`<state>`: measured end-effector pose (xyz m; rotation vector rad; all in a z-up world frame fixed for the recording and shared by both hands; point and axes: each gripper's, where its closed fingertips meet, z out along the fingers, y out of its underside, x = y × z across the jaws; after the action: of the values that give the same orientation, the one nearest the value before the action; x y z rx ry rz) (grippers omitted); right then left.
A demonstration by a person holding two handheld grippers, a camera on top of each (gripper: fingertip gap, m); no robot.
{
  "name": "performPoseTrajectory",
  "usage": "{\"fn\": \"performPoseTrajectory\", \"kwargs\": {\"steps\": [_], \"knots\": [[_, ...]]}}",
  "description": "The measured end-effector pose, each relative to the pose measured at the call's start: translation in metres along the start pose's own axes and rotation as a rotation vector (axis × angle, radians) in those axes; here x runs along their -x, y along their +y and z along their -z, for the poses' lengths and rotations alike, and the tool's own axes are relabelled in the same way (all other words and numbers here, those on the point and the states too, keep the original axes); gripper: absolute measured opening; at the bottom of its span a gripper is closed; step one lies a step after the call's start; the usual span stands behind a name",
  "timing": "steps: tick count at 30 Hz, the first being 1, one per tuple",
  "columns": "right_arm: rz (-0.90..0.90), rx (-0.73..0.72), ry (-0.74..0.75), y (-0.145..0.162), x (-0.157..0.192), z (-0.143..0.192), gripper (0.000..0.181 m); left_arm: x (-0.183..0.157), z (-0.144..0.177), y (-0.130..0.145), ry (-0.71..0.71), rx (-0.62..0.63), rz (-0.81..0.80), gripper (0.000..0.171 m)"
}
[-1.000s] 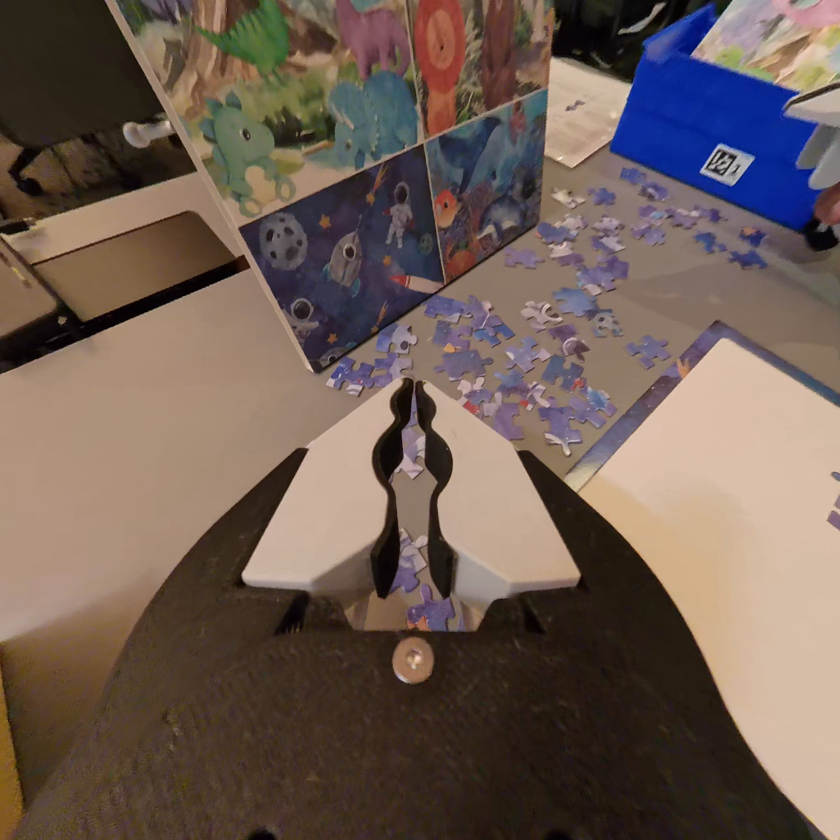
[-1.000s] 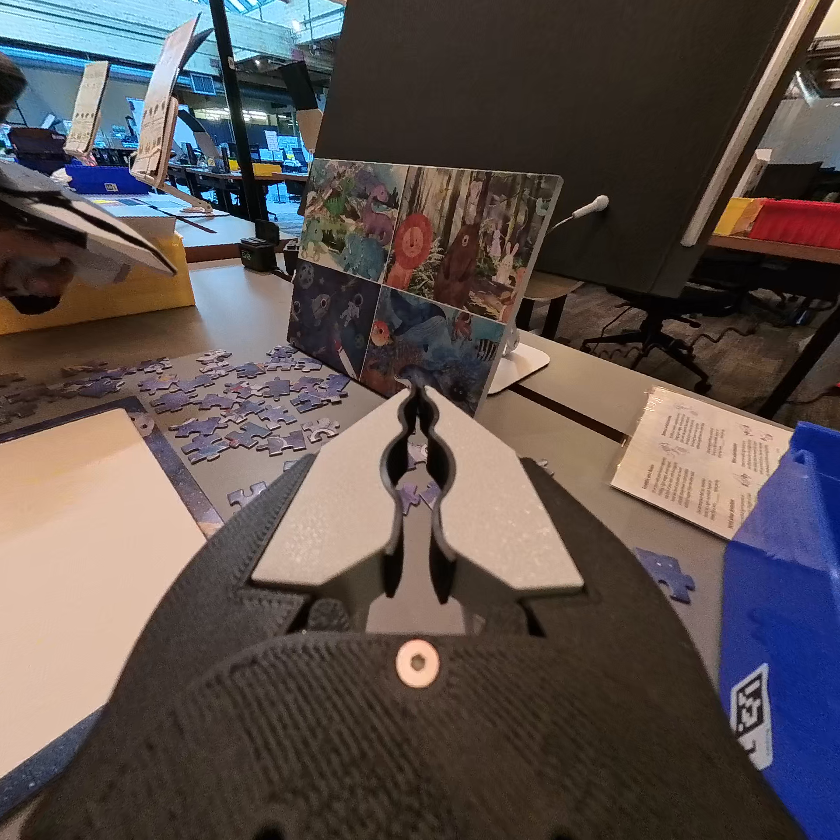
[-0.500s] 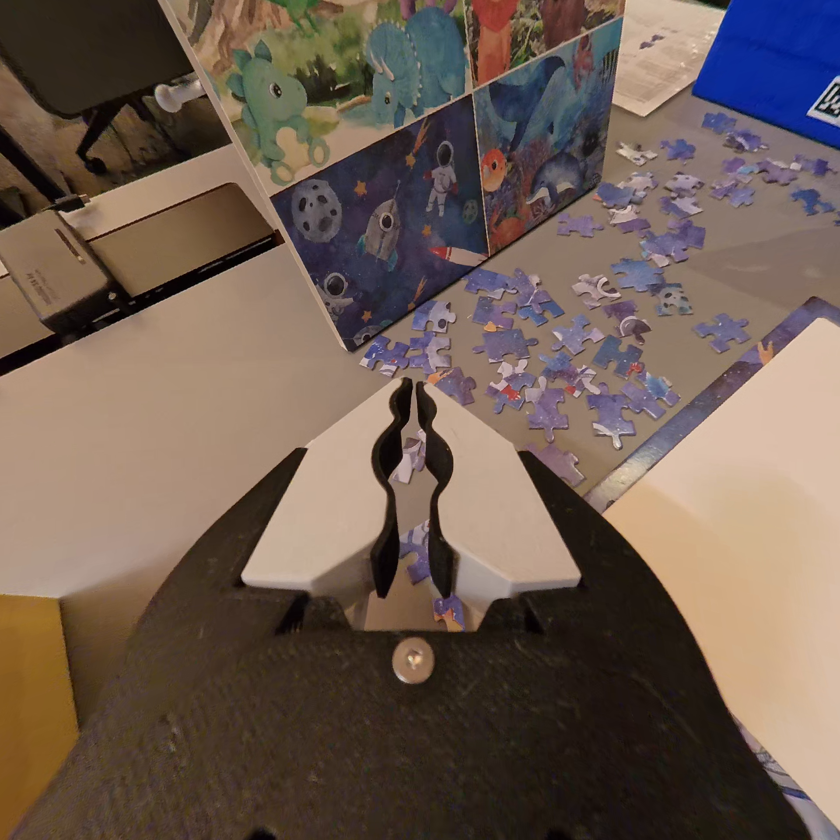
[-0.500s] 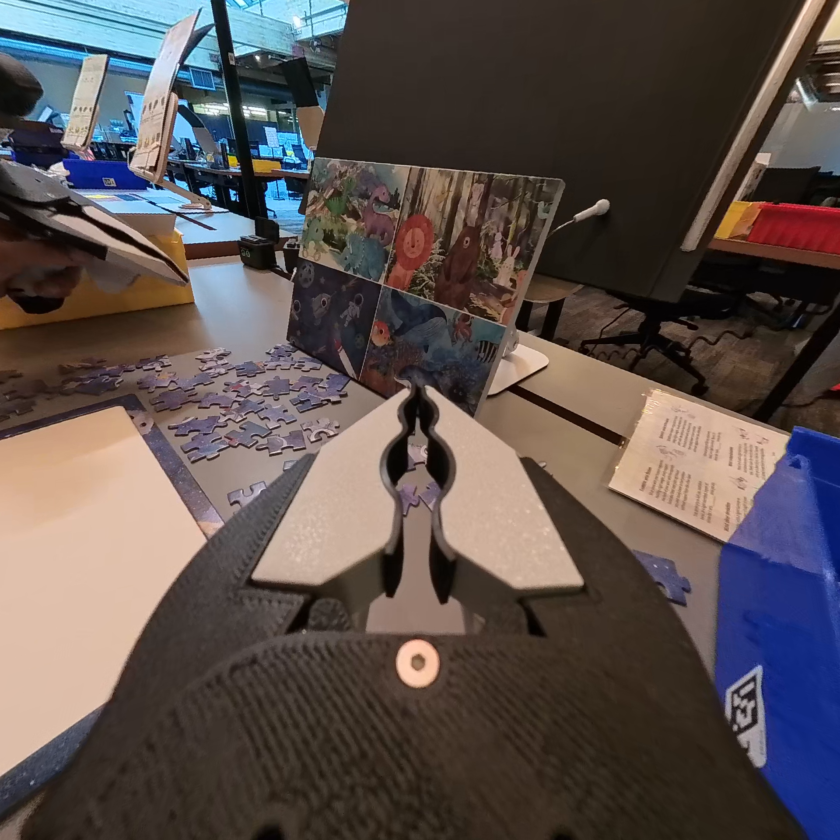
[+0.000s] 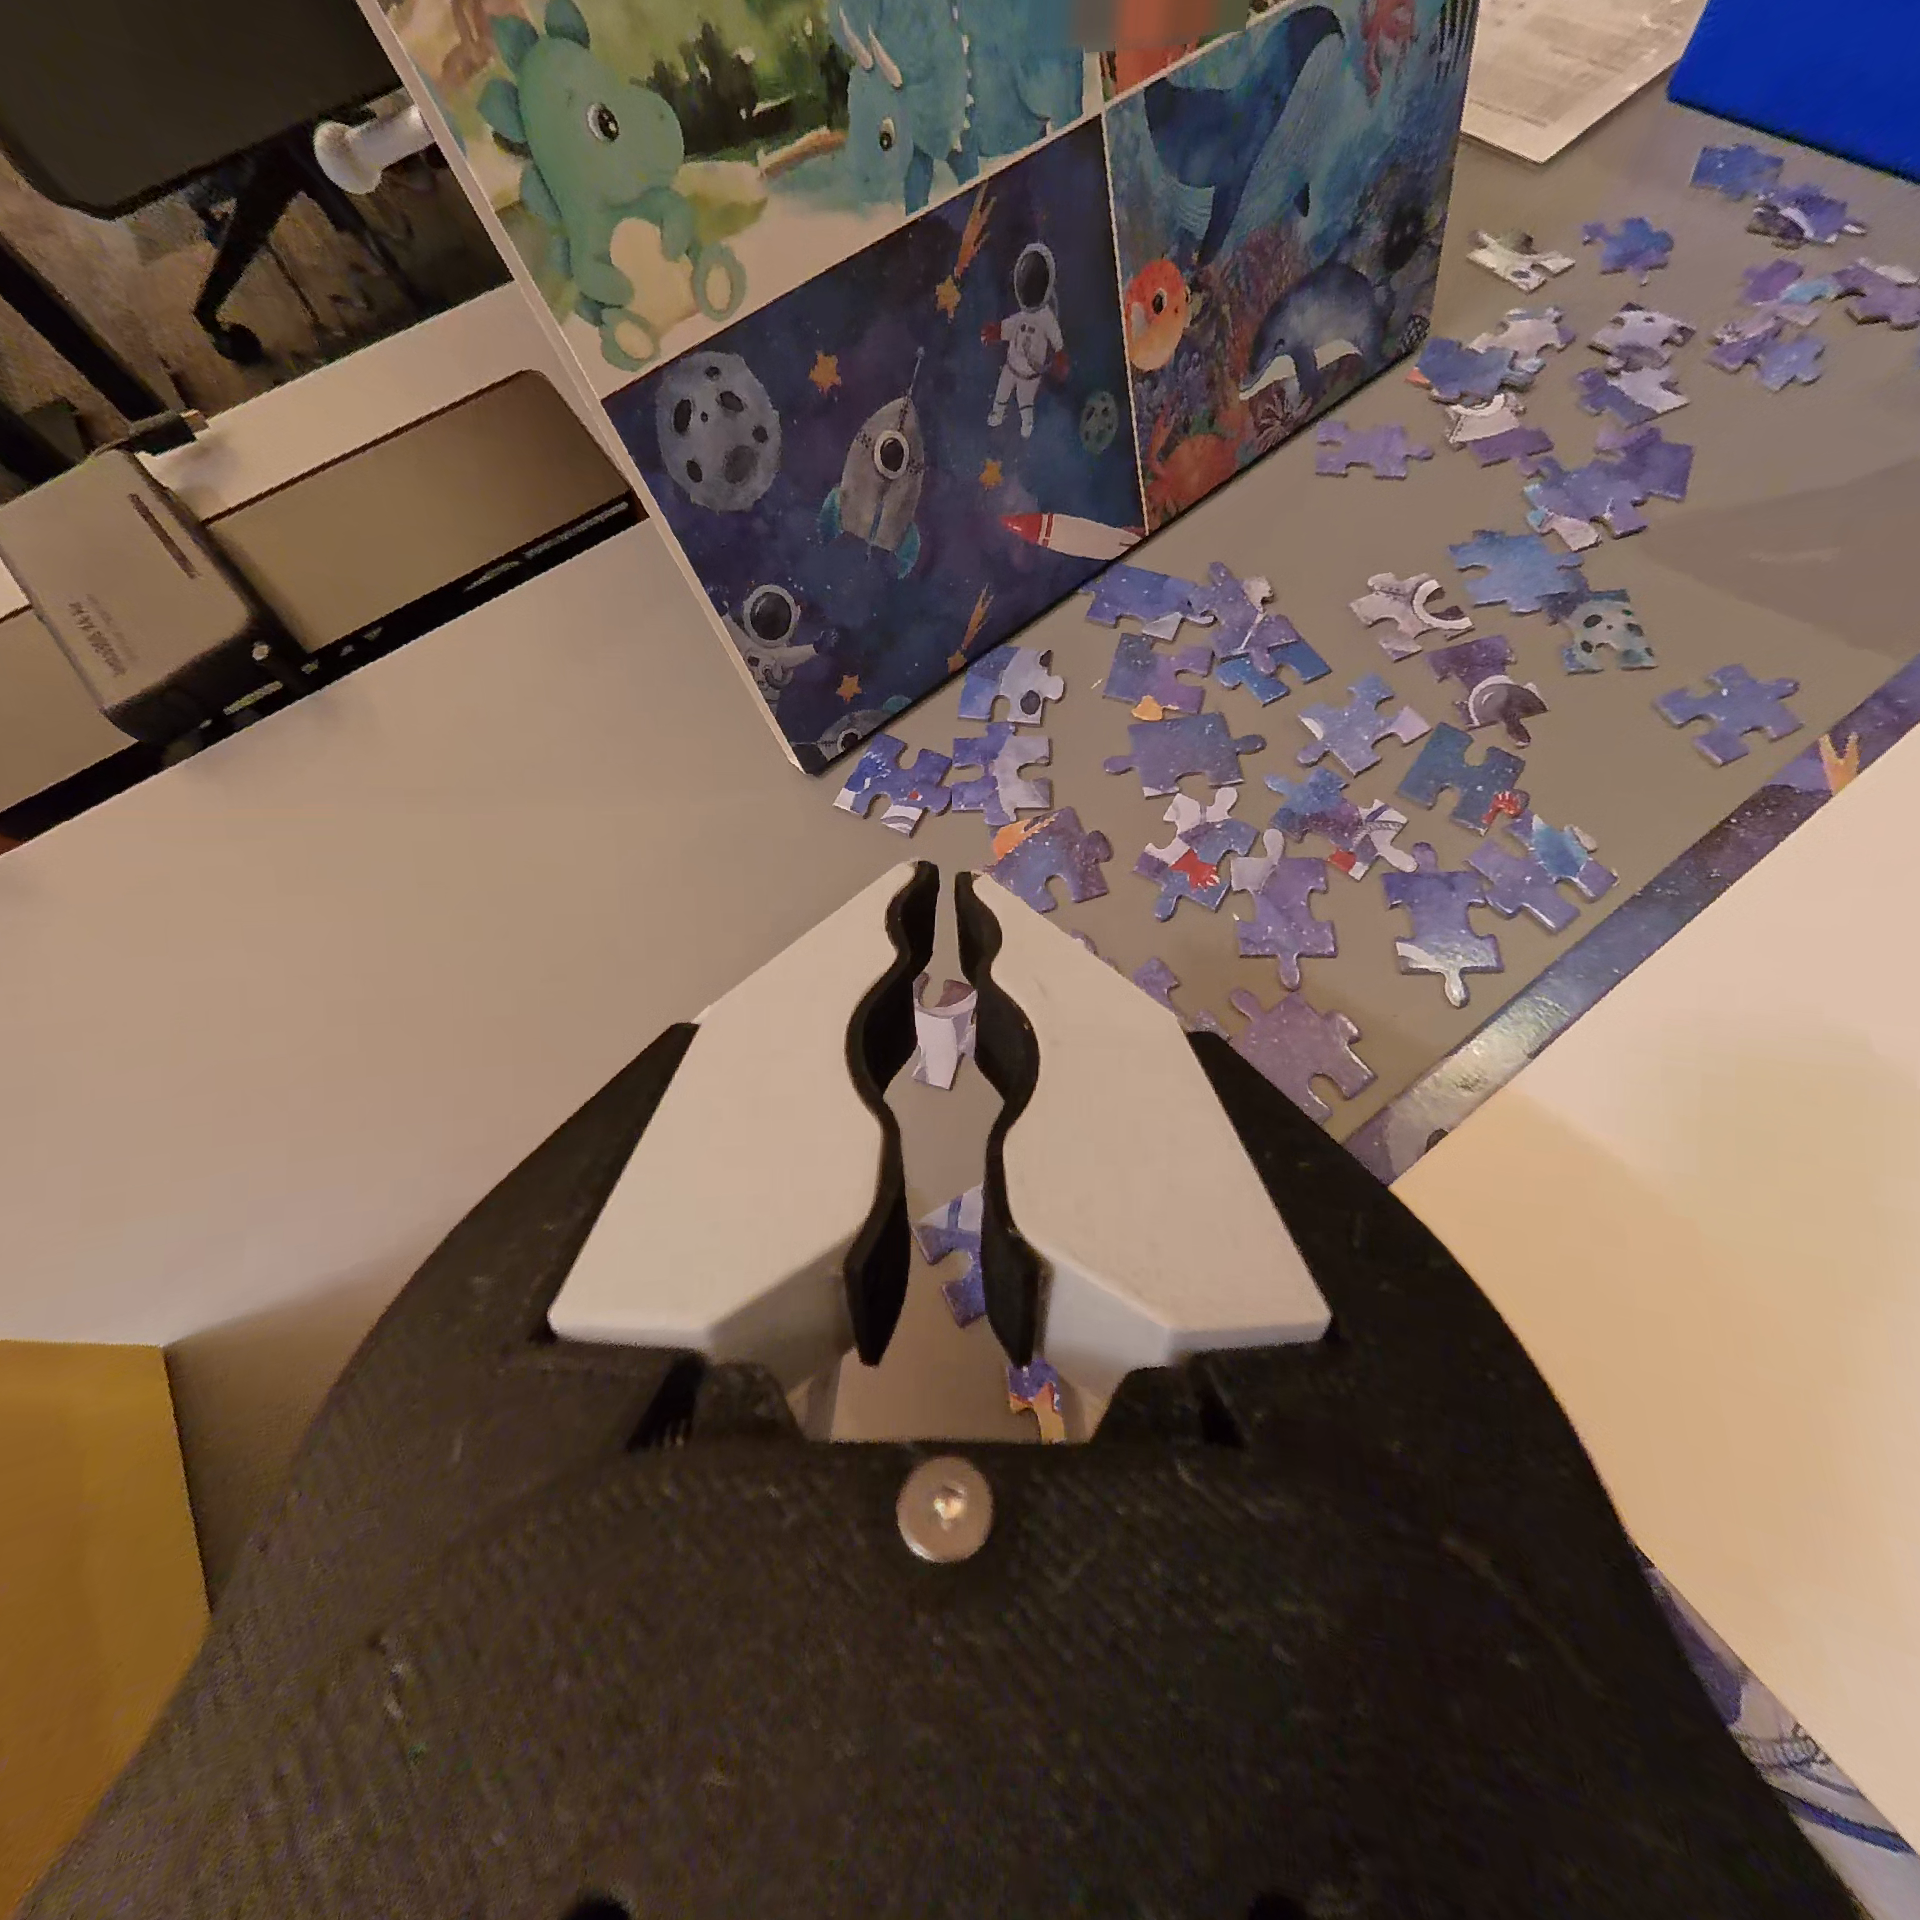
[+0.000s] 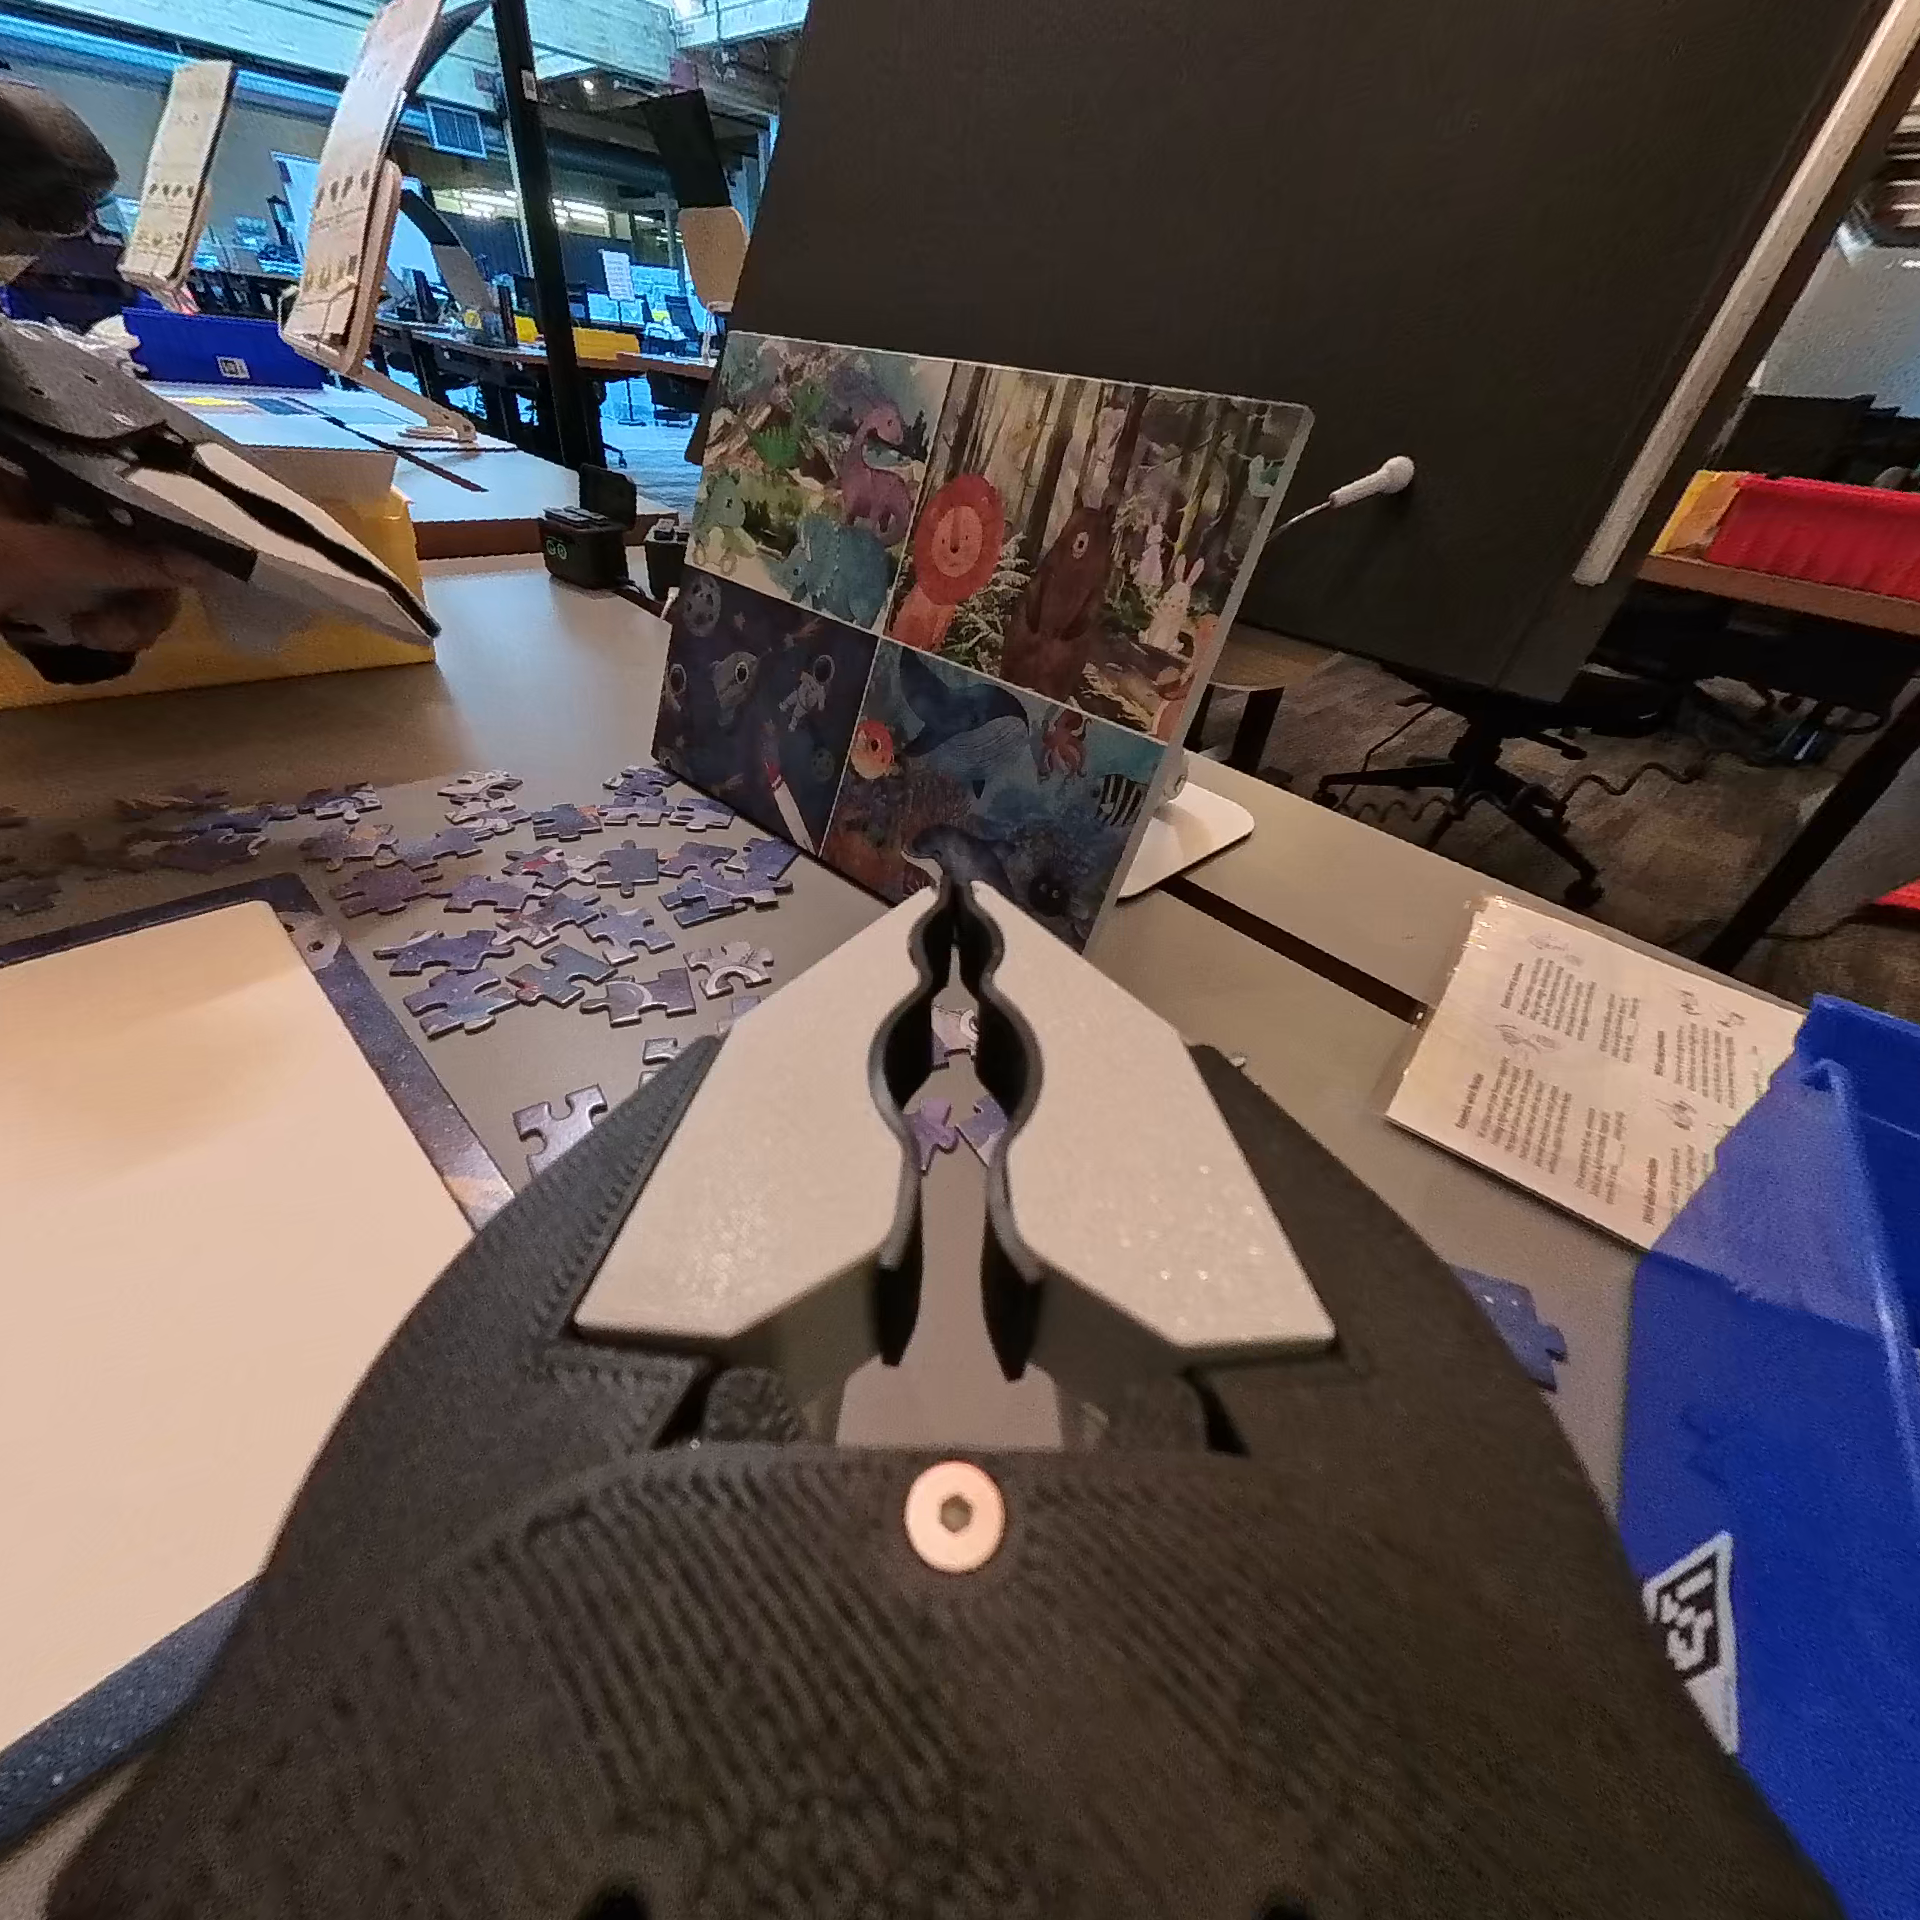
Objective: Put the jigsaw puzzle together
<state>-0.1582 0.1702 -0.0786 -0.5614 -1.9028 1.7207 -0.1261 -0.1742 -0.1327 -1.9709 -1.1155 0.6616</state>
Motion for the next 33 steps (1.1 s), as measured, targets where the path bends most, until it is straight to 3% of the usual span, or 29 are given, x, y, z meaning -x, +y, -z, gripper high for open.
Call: {"fn": "performPoseTrajectory", "kwargs": {"steps": [21,33], "knots": [[0.062,0.042,0.006,0.005,0.005,-0.004,0.0,-0.001,-0.015,0.015,-0.045,0.097,-0.068,0.008],[0.012,-0.014,0.029,-0.005,-0.005,0.004,0.0,0.012,-0.009,0.002,-0.132,0.022,-0.055,0.024]]}}
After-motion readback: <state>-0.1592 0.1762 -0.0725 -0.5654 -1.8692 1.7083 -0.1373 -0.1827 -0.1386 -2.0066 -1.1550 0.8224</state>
